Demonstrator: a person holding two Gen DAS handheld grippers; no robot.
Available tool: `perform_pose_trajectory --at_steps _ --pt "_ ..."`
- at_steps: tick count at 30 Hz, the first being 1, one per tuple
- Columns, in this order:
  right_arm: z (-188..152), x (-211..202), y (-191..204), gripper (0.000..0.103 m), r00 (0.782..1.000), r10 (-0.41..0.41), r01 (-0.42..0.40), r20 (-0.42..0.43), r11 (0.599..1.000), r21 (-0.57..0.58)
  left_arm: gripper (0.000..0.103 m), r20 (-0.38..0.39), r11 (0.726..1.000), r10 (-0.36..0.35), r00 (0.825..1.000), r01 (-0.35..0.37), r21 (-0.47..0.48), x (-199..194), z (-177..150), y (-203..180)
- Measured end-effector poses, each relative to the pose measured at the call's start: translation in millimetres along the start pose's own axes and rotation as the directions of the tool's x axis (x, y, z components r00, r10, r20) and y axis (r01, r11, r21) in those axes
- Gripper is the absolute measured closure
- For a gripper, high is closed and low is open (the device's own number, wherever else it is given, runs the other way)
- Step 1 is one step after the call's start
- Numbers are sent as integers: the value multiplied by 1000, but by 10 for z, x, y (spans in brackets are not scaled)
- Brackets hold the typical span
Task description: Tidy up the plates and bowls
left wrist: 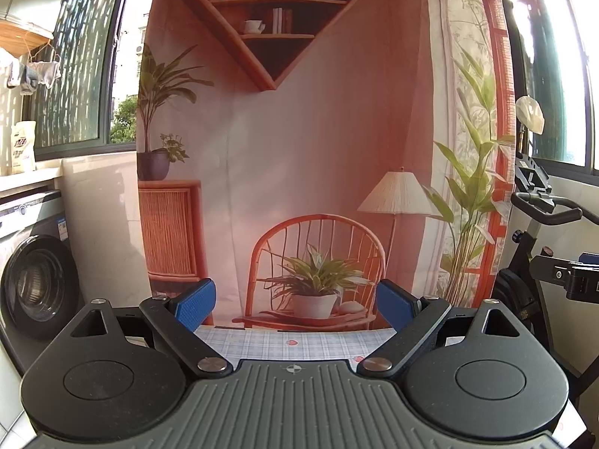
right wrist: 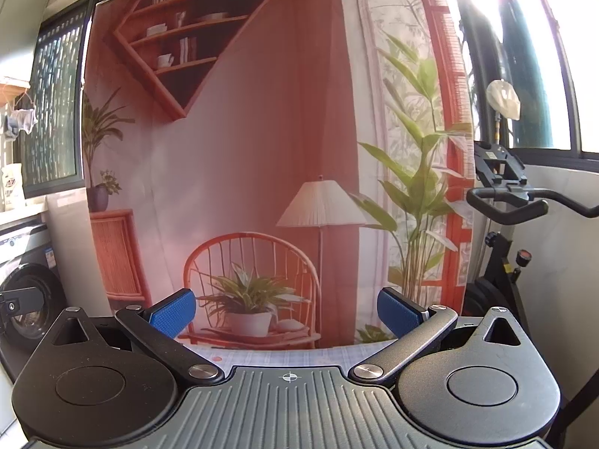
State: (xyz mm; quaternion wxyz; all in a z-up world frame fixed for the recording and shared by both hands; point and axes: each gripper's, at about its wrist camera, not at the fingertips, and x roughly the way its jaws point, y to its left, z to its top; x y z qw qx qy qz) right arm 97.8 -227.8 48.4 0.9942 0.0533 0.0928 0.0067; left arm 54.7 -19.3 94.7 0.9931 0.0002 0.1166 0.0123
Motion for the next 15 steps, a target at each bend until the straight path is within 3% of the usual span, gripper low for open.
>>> perform_pose_trajectory --at_steps 15 --pt "21 -38 31 0 1000 2 -2 1 1000 3 9 3 1000 30 1000 -30 1 -22 5 27"
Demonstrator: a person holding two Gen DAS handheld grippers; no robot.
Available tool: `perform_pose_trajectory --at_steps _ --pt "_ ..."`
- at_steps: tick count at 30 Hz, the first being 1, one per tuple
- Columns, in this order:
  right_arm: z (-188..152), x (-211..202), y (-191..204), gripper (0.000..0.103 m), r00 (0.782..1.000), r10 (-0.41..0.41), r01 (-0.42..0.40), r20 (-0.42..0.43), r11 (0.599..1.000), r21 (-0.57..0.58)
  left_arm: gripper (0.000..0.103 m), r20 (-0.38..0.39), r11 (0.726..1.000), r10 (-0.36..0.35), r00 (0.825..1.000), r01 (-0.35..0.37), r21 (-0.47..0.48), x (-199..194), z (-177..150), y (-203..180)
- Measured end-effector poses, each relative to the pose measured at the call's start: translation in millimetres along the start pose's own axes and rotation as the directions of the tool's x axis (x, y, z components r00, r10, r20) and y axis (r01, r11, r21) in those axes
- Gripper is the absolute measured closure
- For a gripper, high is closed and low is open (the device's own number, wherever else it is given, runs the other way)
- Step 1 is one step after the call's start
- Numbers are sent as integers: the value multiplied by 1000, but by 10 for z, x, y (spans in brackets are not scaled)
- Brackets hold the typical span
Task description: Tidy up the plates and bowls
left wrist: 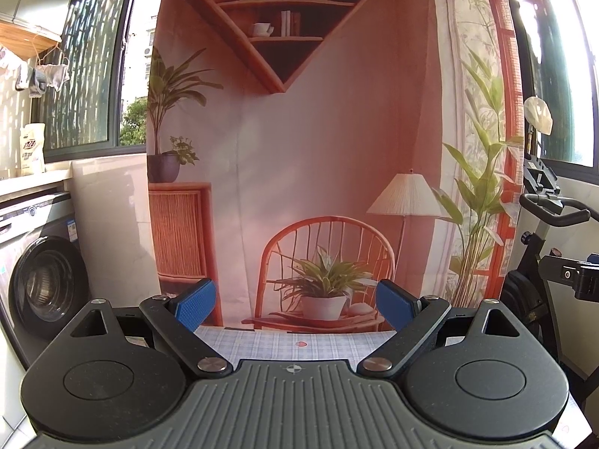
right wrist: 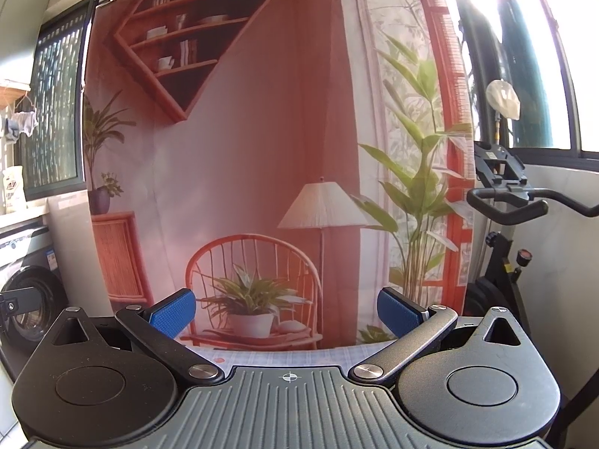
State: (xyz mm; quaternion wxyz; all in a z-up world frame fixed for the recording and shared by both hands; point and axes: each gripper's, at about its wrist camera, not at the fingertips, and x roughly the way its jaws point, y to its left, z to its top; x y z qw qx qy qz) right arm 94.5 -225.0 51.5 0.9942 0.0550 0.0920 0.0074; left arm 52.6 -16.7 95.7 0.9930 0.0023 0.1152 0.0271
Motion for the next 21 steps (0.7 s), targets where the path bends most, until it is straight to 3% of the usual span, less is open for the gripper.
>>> perform_pose_trajectory --at_steps 21 --pt "7 -7 -43 0 1000 -12 12 5 1000 16 9 5 1000 6 1000 -6 5 -11 8 29"
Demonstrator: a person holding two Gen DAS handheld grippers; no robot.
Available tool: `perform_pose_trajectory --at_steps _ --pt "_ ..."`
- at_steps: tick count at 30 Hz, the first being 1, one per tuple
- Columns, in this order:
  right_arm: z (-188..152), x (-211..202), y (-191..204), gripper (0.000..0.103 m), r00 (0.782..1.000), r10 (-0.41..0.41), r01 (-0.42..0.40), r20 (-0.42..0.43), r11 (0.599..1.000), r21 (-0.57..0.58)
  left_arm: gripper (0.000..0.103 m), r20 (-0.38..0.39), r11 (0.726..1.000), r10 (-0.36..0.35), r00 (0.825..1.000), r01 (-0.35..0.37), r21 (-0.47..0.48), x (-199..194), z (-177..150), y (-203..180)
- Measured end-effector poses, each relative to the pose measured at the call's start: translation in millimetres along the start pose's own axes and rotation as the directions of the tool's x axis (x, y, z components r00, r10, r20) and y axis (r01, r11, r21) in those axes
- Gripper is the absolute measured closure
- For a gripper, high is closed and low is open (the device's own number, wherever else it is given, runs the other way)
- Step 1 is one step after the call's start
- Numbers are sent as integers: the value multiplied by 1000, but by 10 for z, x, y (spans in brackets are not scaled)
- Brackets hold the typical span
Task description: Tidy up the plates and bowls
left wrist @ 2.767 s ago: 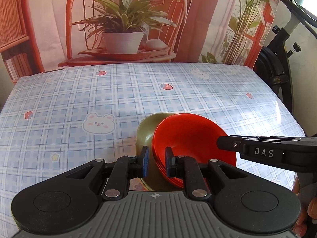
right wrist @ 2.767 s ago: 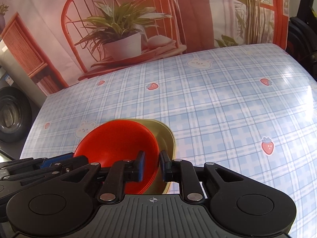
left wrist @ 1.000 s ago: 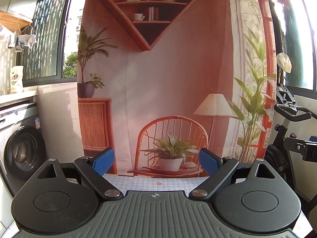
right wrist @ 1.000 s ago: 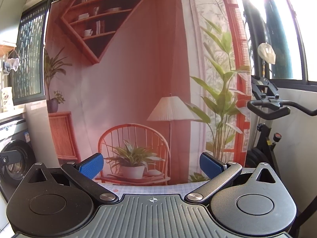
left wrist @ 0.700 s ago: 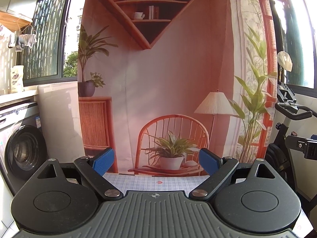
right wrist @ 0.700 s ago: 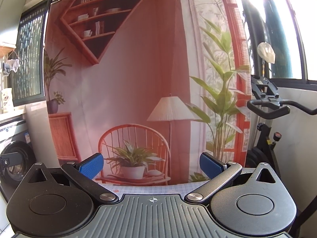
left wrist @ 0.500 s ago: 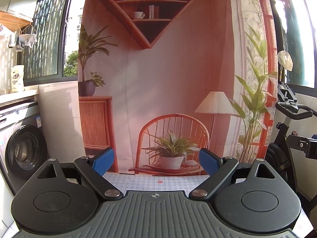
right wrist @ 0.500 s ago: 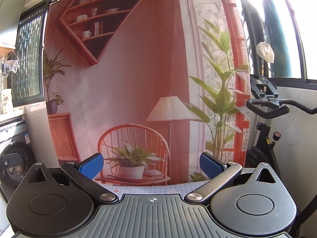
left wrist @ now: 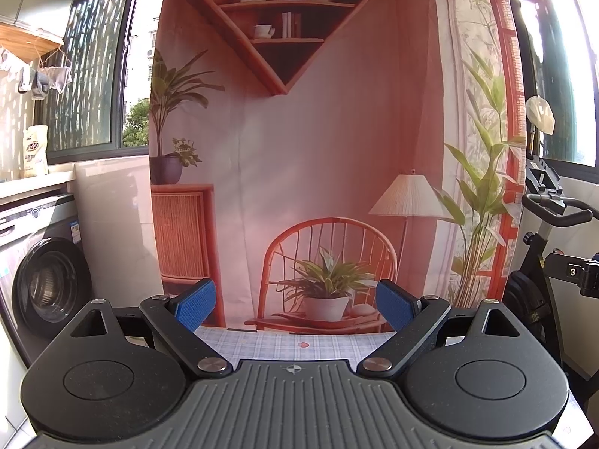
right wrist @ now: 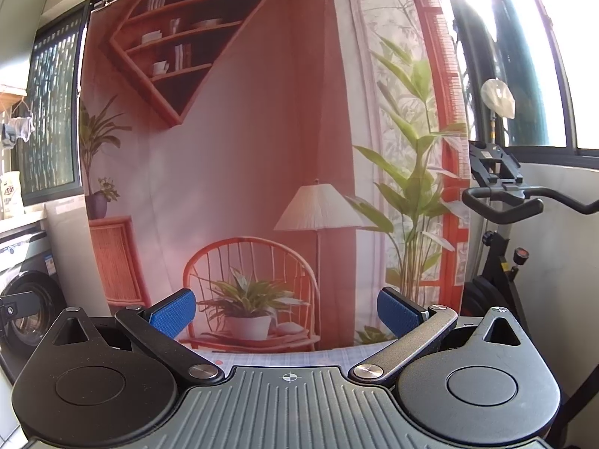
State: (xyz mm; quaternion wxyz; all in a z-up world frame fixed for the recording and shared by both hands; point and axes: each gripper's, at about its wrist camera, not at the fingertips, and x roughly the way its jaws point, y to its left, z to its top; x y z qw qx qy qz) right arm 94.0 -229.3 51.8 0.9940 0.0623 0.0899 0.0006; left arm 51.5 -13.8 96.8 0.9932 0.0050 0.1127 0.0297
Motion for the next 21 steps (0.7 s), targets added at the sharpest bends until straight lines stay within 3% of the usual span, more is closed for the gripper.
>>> perform_pose_trajectory --at_steps 21 --pt "10 -21 -3 0 1000 1 -1 3 1000 1 9 18 1000 -1 1000 1 5 -37 12 19"
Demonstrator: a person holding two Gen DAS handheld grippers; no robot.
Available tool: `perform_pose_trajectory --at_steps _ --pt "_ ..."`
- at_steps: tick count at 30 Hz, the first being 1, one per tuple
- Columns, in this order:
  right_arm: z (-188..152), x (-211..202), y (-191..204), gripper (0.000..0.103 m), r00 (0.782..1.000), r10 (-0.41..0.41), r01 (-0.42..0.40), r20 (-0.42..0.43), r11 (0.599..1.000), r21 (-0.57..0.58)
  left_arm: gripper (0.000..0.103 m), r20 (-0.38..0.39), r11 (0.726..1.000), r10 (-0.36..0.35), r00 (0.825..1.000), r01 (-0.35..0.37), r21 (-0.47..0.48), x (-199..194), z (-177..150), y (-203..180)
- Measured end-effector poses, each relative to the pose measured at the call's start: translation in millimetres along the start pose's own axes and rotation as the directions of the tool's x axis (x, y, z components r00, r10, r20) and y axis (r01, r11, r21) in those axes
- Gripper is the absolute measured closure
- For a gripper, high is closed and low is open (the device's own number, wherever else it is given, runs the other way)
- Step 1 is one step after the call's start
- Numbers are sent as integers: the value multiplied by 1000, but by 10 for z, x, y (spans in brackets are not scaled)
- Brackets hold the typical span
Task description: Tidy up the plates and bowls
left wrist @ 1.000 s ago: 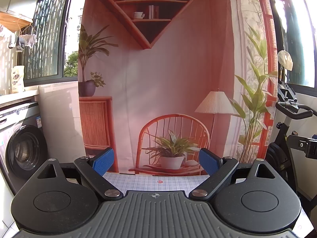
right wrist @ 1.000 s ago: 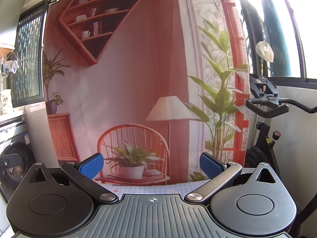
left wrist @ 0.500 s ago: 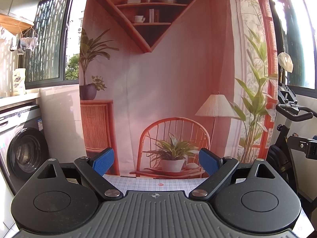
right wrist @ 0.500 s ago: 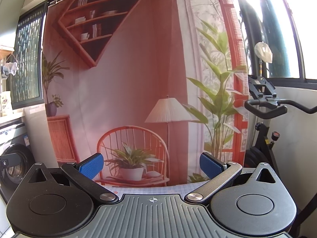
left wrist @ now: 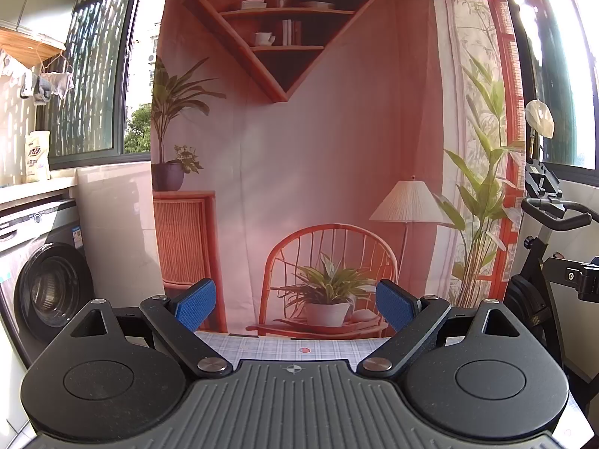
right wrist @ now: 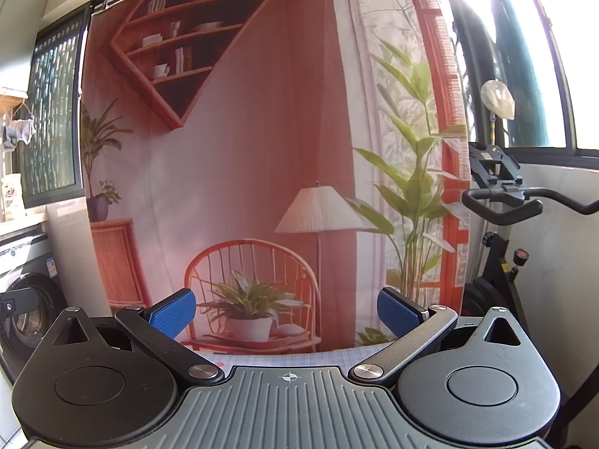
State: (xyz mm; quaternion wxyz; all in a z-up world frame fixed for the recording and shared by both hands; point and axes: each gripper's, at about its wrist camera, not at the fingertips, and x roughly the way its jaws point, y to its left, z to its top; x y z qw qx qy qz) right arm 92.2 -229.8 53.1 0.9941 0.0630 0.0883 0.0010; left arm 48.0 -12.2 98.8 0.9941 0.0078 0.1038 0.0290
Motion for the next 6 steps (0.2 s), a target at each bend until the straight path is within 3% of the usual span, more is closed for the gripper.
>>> perform_pose_trajectory --at_steps 6 --pt "-3 -2 3 0 1000 -1 1 1 1000 0 9 -1 1000 0 1000 0 0 -1 3 3"
